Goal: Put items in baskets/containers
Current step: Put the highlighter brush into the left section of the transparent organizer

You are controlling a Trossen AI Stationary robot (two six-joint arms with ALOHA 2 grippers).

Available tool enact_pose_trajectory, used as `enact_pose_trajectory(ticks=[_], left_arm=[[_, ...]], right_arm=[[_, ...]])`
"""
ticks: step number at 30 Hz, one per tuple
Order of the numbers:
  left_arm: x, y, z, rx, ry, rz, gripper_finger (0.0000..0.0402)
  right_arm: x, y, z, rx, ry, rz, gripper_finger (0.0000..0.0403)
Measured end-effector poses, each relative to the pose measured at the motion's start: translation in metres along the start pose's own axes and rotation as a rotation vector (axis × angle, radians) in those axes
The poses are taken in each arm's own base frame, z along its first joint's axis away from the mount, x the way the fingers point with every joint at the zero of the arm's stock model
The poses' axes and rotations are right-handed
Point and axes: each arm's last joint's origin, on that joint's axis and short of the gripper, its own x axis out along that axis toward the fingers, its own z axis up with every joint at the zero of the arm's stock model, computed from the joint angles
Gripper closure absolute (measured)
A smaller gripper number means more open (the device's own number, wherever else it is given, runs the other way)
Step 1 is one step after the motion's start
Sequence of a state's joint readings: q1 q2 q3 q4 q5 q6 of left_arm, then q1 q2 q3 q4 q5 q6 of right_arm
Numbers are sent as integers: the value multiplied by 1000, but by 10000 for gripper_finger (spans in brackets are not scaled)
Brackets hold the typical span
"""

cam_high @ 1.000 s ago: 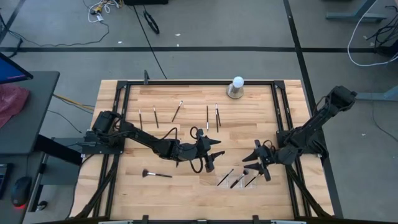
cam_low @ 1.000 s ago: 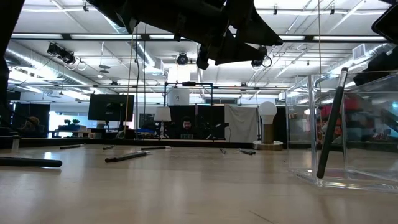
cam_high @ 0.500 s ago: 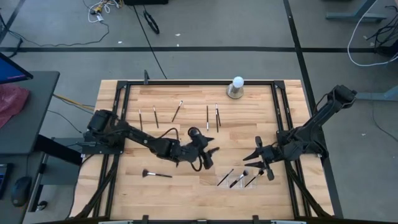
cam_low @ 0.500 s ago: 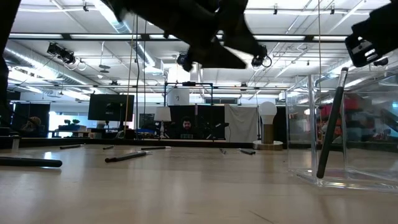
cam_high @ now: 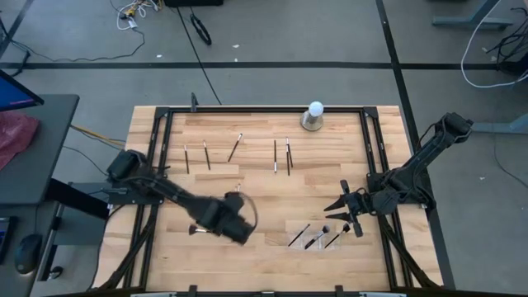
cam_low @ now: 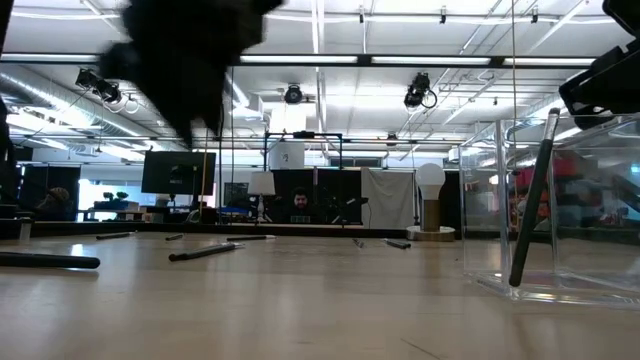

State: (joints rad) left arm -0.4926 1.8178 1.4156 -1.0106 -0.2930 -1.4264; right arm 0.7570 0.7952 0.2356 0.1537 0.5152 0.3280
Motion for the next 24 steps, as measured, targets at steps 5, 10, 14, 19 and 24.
enact_pose_trajectory(ticks=[5,10,14,19,24], left_arm=[[-12,-5,-41,-126,18,-43,252],[-17,-7,-71,-304,-27,-72,239],[-11,-8,-89,-419,-40,-51,204],[4,-9,-99,-538,-27,9,166],[17,-11,-98,-588,3,61,163]], right_arm=[[0,0,0,-29,-1,0,302],[0,0,0,-48,-1,0,302],[0,0,0,-51,-4,-2,302],[0,0,1,-59,-9,0,302],[0,0,1,-70,-9,0,302]])
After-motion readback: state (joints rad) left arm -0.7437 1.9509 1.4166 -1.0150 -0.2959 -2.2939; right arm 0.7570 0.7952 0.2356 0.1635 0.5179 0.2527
